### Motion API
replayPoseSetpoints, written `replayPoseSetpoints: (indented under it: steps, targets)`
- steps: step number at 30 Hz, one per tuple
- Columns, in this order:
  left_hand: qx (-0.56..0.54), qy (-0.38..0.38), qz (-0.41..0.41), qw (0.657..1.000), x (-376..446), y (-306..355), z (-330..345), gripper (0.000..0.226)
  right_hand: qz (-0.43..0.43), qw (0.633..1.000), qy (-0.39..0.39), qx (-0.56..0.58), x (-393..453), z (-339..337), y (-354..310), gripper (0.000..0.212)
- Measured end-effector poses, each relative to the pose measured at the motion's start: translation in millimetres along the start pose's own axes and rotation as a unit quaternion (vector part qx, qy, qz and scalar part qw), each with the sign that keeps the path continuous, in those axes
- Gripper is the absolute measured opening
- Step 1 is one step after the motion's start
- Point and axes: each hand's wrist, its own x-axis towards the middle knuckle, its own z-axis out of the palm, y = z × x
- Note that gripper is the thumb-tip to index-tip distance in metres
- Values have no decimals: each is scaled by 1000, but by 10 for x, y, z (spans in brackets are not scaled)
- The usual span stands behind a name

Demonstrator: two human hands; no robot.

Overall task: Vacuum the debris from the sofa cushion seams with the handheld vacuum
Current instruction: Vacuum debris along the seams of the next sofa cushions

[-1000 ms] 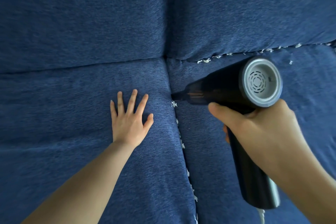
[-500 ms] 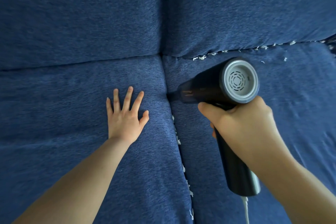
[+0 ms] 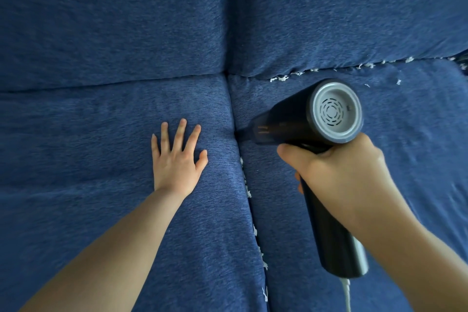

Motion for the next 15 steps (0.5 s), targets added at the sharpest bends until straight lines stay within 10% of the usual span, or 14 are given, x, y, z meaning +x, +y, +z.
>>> replayPoseSetpoints:
  steps: [15]
  targets:
    - [-3,-13,-20,1000,-40,58,-27,62,32,999,-38,-22,-135,-253,29,45]
